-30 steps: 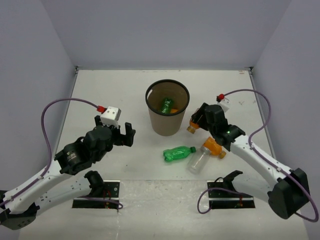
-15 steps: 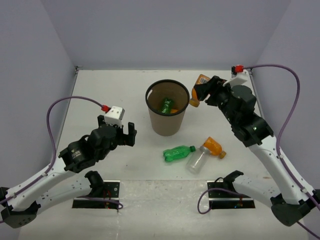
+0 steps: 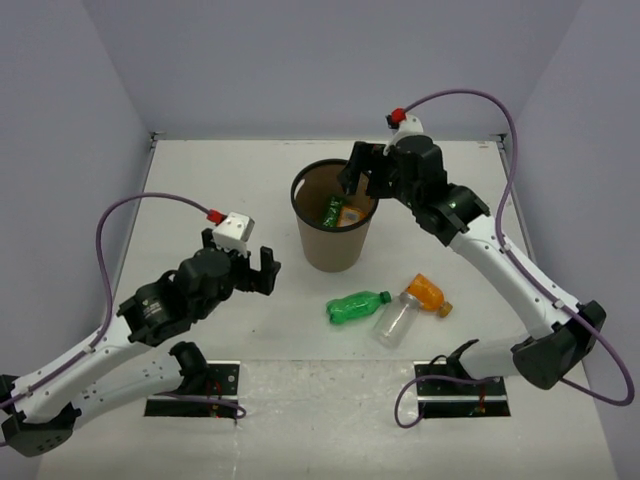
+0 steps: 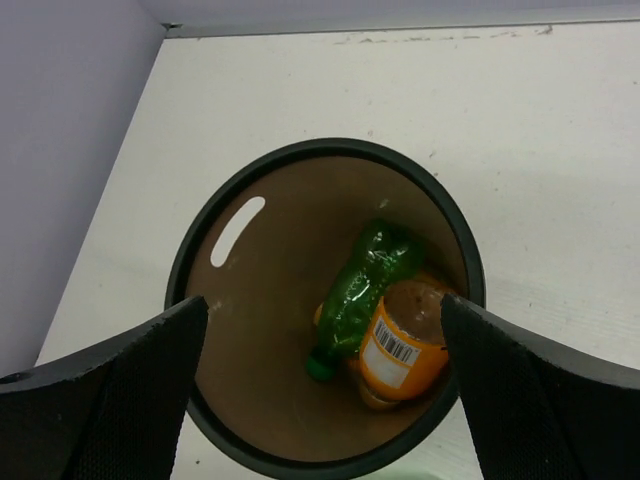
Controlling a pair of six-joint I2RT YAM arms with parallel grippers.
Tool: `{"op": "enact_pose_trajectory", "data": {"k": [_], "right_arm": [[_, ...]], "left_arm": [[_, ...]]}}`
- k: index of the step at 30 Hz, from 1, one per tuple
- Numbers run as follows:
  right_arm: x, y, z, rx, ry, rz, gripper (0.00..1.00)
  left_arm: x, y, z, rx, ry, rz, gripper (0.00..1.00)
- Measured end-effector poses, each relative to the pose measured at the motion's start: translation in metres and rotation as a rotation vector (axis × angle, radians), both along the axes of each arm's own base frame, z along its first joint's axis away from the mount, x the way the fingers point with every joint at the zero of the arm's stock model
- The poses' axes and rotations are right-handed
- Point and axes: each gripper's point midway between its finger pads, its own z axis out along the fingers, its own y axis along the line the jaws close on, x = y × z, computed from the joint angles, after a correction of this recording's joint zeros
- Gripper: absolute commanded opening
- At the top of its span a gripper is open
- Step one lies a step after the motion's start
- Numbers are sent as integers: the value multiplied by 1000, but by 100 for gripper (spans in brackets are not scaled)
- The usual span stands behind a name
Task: Put the plastic bottles in the bin
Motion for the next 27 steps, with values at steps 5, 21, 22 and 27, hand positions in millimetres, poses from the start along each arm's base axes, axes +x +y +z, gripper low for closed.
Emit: {"op": "enact_pose_trajectory", "data": {"k": [5,21,22,27], "right_arm": [[-8,-11,32,11,-57,-17,99],[-142,-111,75,111,-256,-46,99],[-146,-113,68,104,-245,-41,99],[-159,-121,49,84,-214,-35,99]], "left_arm": [[2,-28,-16,42,56,-70,100],[-53,-193,-112,405,-22,-575,100],[-50,-197,-115,403,-26,-583,100],[-29,-204,-153,456,22,-591,100]]}}
